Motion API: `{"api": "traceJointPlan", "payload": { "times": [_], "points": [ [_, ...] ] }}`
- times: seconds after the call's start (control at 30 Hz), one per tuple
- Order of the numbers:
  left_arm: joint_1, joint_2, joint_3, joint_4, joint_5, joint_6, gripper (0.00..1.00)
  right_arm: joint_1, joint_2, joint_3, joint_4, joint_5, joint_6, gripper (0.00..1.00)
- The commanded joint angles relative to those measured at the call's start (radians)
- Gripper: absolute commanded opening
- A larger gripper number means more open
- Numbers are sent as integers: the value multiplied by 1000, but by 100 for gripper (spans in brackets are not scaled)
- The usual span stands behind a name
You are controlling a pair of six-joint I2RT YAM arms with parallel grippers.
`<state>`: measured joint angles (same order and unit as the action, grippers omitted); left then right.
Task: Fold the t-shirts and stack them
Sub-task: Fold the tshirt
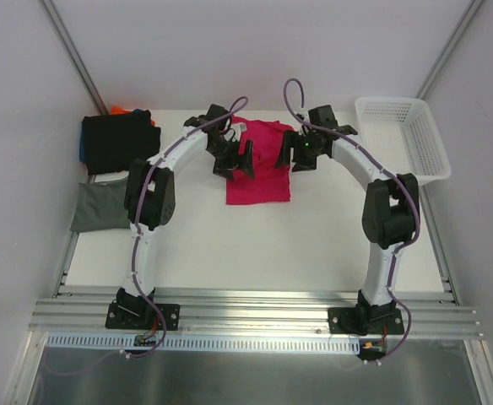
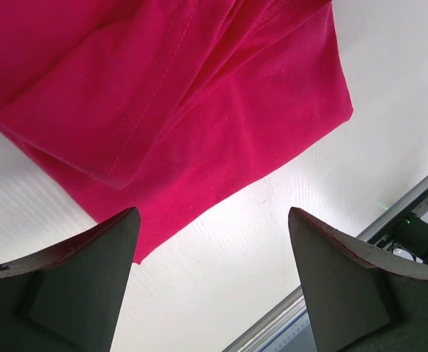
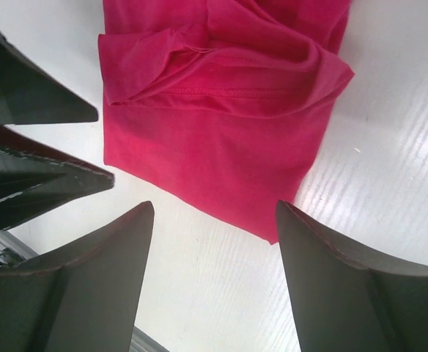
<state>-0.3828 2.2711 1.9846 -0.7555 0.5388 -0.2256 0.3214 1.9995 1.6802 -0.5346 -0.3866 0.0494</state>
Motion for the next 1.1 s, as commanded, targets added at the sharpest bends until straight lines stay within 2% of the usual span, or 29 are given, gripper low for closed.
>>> {"api": "traceJointPlan", "payload": {
  "times": [0.0, 0.67, 1.07],
  "points": [
    [25, -99, -26, -16, -13, 15, 83, -16, -71, -7, 18, -20, 15, 71],
    [51, 76, 72, -16, -8, 19, 79, -25, -97, -28, 19, 18, -10, 71],
    [55, 104, 102, -11, -2, 12, 62, -24, -88, -20, 27, 31, -10, 72]
  ]
}}
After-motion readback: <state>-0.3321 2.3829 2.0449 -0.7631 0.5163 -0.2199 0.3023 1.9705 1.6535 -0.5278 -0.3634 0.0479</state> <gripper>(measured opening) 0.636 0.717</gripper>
